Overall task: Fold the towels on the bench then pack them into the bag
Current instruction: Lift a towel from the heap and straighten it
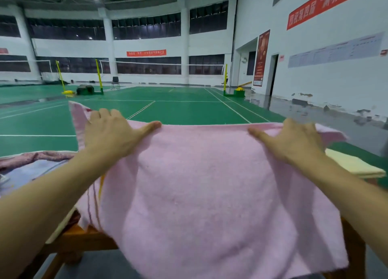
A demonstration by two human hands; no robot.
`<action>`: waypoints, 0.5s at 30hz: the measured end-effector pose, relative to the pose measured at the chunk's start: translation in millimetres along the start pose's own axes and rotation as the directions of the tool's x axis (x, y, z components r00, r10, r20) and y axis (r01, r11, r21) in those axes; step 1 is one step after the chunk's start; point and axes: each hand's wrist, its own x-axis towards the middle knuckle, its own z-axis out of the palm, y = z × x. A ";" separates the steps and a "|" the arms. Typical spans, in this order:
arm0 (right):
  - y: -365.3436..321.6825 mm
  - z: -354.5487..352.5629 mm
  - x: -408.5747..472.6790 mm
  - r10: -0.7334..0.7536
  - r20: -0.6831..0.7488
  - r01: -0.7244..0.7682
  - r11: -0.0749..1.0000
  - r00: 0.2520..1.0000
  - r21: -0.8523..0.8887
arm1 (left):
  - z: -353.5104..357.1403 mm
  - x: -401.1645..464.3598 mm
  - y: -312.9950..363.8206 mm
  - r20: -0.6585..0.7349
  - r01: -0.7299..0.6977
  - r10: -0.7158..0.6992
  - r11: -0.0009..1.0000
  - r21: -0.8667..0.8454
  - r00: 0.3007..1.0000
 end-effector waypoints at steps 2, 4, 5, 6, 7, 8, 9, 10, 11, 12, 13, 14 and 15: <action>-2.8 47.2 7.1 0.005 0.072 -0.001 0.998 0.997 -0.061 | 42.5 3.5 7.4 0.140 -0.004 -0.004 0.998 0.057 0.990; -2.2 98.5 9.7 0.013 0.132 0.002 0.993 0.991 -0.114 | 90.3 0.6 11.4 0.264 -0.016 -0.012 0.995 0.102 0.964; -1.0 122.9 9.4 0.021 0.160 0.001 0.991 0.987 -0.136 | 115.3 -1.9 12.2 0.311 -0.021 -0.018 0.992 0.122 0.950; 0.4 145.8 8.7 0.028 0.191 0.002 0.988 0.981 -0.154 | 138.9 -5.5 12.3 0.356 -0.029 -0.023 0.990 0.141 0.934; 2.1 167.8 8.0 0.029 0.220 0.009 0.985 0.975 -0.173 | 160.2 -9.9 11.8 0.399 -0.034 -0.032 0.987 0.158 0.916; 3.6 186.6 7.7 0.024 0.242 0.025 0.981 0.970 -0.195 | 179.7 -13.4 10.6 0.435 -0.036 -0.042 0.985 0.171 0.899; 4.8 202.3 8.0 0.009 0.253 0.046 0.976 0.967 -0.213 | 196.5 -15.8 9.6 0.458 -0.028 -0.054 0.985 0.171 0.887; 5.5 215.7 10.3 -0.004 0.256 0.062 0.974 0.967 -0.219 | 210.7 -15.9 8.9 0.471 -0.007 -0.068 0.988 0.157 0.880; 5.6 226.3 14.1 -0.004 0.252 0.060 0.975 0.968 -0.213 | 222.2 -13.7 8.2 0.478 0.025 -0.085 0.991 0.130 0.874; 5.1 234.3 19.1 0.006 0.249 0.045 0.979 0.969 -0.199 | 231.6 -9.3 7.5 0.485 0.064 -0.105 0.993 0.100 0.868; 4.9 241.2 25.2 0.016 0.249 0.032 0.982 0.968 -0.188 | 239.7 -3.6 7.0 0.494 0.099 -0.123 0.992 0.073 0.861; 4.7 247.6 31.0 0.022 0.258 0.026 0.983 0.966 -0.181 | 247.1 2.2 6.2 0.499 0.123 -0.133 0.991 0.054 0.856; 4.4 252.1 35.5 0.028 0.267 0.018 0.986 0.963 -0.169 | 252.8 7.6 5.9 0.498 0.134 -0.137 0.990 0.041 0.856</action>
